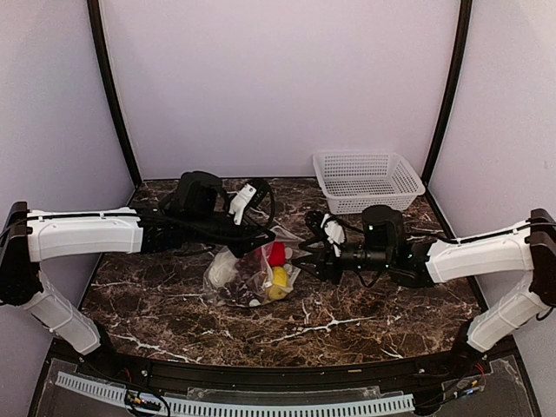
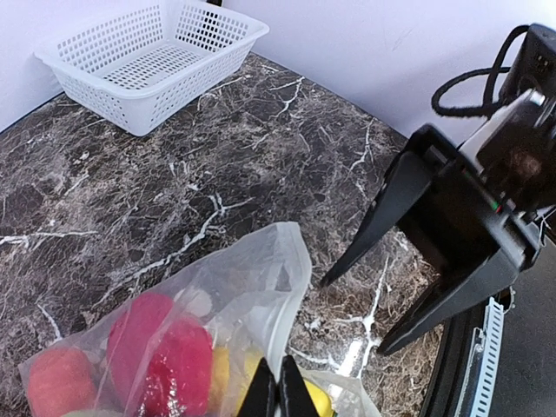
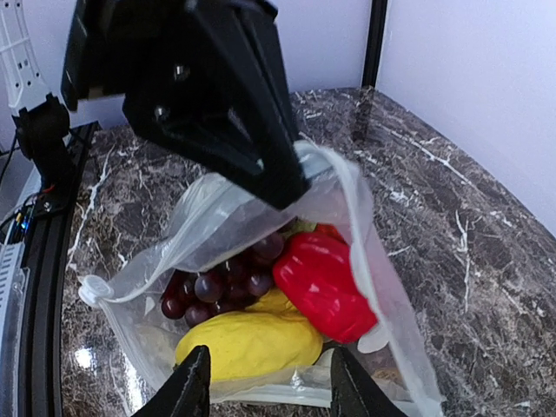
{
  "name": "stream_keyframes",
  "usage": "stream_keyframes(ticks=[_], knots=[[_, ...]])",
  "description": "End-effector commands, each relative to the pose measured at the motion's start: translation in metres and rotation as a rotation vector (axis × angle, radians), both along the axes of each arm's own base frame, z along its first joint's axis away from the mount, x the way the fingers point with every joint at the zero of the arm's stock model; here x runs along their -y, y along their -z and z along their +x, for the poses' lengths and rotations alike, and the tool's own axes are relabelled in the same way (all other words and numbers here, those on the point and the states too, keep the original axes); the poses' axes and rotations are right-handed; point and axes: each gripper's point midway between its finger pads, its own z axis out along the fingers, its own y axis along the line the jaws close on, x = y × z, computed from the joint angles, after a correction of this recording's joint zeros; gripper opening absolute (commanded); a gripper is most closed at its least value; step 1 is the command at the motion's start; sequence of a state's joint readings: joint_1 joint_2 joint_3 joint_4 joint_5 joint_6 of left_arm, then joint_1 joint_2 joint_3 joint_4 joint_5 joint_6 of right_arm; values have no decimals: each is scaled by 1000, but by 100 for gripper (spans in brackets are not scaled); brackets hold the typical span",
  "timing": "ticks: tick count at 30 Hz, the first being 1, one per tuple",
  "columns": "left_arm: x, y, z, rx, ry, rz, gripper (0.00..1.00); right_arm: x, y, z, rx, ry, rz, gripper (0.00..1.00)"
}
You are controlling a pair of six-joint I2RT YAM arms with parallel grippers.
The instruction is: Open the zip-top bag and remove the fake food
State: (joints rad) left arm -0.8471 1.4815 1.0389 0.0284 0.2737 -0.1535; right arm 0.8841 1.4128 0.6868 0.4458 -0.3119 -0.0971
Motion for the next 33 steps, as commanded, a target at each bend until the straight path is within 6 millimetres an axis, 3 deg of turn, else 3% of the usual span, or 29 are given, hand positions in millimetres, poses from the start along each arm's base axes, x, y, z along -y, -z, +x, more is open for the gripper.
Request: stream_keyframes(ticks=[1, 6, 10, 13, 18, 27, 30, 33], knots=[[7, -2, -6, -12, 32, -40, 1, -14, 29, -3, -11, 13, -90, 44], [7, -1, -7, -15, 31, -51, 1, -27, 50, 2, -32, 44, -133, 43], [6, 4, -4, -20, 14, -51, 1, -39, 67, 0, -58, 56, -186, 52], [6, 7, -4, -27, 6, -60, 1, -43, 74, -9, -66, 35, -201, 73], [7, 18, -3, -58, -3, -64, 1, -53, 84, -22, -100, -7, -227, 98], [7, 30, 1, -91, -49, -83, 1, -56, 121, -26, -99, 79, -324, 99], [5, 30, 0, -88, -48, -81, 1, -39, 131, -12, -77, 191, -382, 99], [5, 31, -2, -88, -36, -76, 1, -17, 127, 1, -46, 304, -402, 99]])
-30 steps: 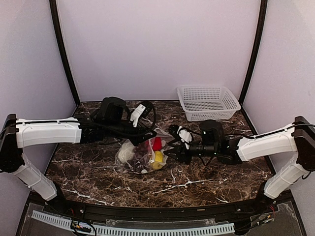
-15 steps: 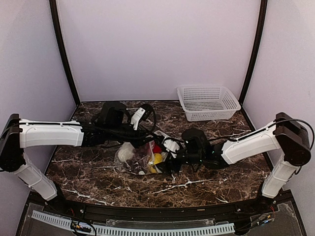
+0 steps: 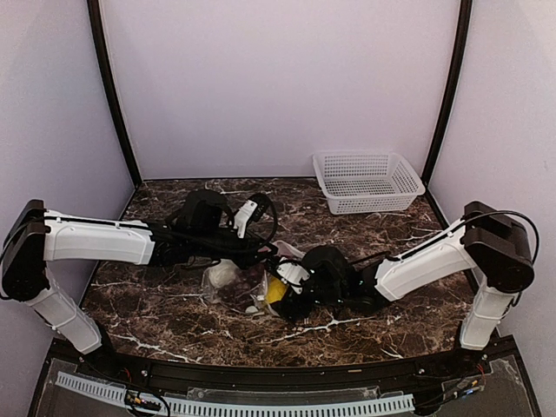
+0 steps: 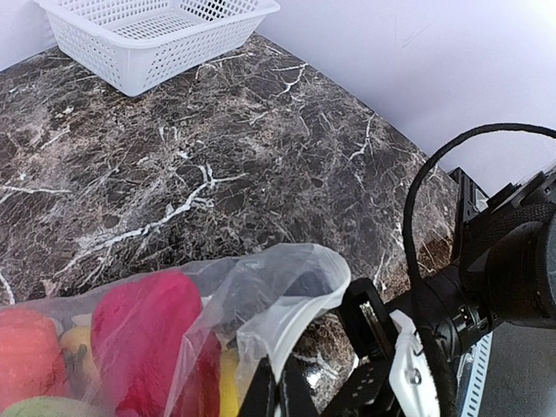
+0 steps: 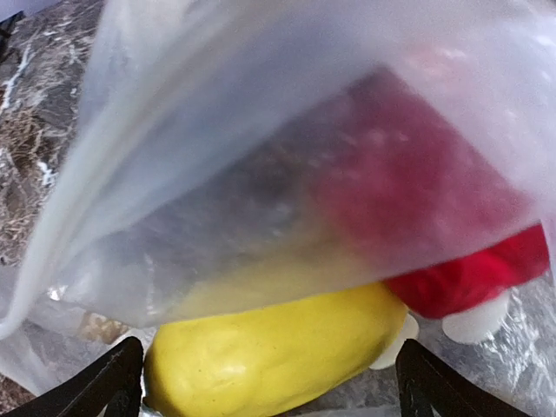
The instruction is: Open the zip-top bag and remove the fake food
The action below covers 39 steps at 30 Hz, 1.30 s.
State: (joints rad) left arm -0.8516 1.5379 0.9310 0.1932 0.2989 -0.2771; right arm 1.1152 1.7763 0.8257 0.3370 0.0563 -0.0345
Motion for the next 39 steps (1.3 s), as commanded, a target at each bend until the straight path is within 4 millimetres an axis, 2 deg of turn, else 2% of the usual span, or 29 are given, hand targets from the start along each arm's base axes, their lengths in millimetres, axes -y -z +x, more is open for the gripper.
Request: stream_keyframes(ticks=[1, 5, 9, 11, 15, 18, 21, 27, 30, 35, 39], knots=[[-1, -6, 1, 20, -4, -24, 1, 37, 0, 24, 73, 198, -67, 99], [2, 0, -3, 4, 18, -26, 1, 57, -25, 39, 77, 314, 10, 99], [5, 1, -3, -1, 25, -32, 1, 62, -39, 45, 97, 354, 45, 98], [6, 0, -3, 0, 23, -35, 1, 55, -43, 39, 89, 301, 72, 96], [6, -1, -1, 6, 18, -33, 1, 31, -49, 11, 52, 121, 120, 86], [7, 0, 0, 5, 14, -34, 1, 17, -50, 1, 41, 65, 117, 78], [7, 2, 0, -1, 13, -42, 1, 9, -42, 2, 18, 70, 102, 75], [8, -2, -1, 2, 18, -60, 1, 0, -13, 4, -38, 85, 71, 82], [8, -6, -2, 9, 20, -69, 1, 1, 4, 7, -54, 109, 43, 89], [8, -4, -2, 4, 20, -75, 1, 6, 31, 5, -79, 119, 0, 94], [10, 1, -3, -9, 26, -74, 1, 7, 40, 9, -70, 142, -15, 93]])
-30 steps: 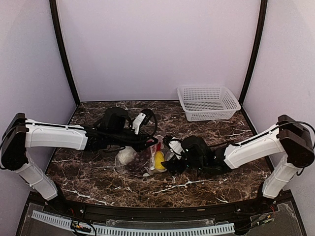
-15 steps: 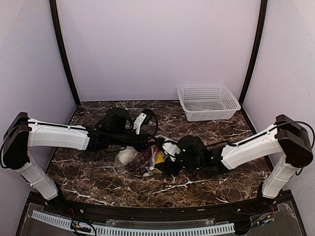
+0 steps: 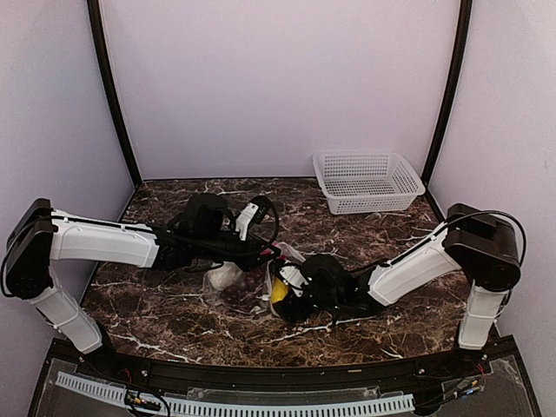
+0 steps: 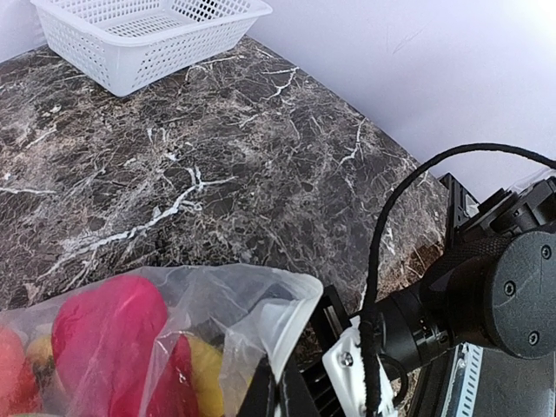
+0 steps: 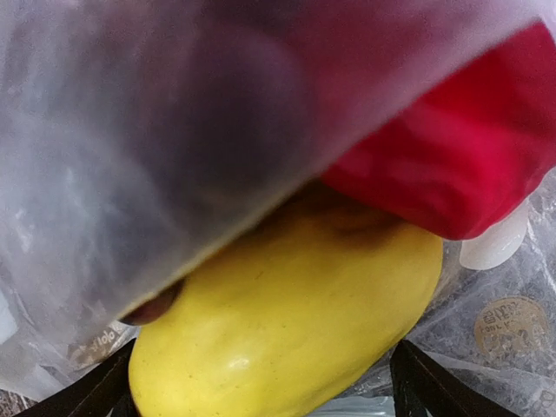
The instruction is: Open the zip-top bag and remove the fake food
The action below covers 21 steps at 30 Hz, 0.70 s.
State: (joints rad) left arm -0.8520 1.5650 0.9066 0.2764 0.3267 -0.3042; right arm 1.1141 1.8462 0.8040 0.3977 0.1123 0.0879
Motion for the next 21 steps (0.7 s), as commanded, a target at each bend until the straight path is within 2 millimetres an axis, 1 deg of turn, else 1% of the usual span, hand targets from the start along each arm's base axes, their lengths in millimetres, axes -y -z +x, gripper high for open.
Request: stream_keyframes(ticks=[1, 3, 5, 8, 10, 13, 15, 16, 18, 21], knots=[[2, -2, -2, 0, 9, -32, 1, 0, 12, 4, 2, 34, -20, 90], [3, -3, -3, 1, 12, -35, 1, 1, 6, 9, 18, 63, -15, 83], [2, -4, -3, 4, 13, -33, 1, 3, -9, 13, 41, 91, 10, 75], [1, -3, -4, 4, 14, -27, 1, 10, -34, 15, 78, 114, 50, 67], [1, -3, -4, 4, 16, -25, 1, 16, -49, 17, 105, 128, 68, 64], [1, -2, -5, 2, 19, -24, 1, 24, -63, 20, 139, 157, 76, 64], [1, -1, -4, 1, 20, -25, 1, 28, -68, 22, 163, 163, 82, 65], [2, -1, -5, -1, 22, -27, 1, 28, -68, 22, 172, 160, 79, 64], [3, -1, -5, -2, 26, -28, 1, 24, -63, 26, 171, 150, 62, 64], [4, -1, -5, -2, 29, -26, 1, 14, -51, 23, 144, 105, 40, 66]])
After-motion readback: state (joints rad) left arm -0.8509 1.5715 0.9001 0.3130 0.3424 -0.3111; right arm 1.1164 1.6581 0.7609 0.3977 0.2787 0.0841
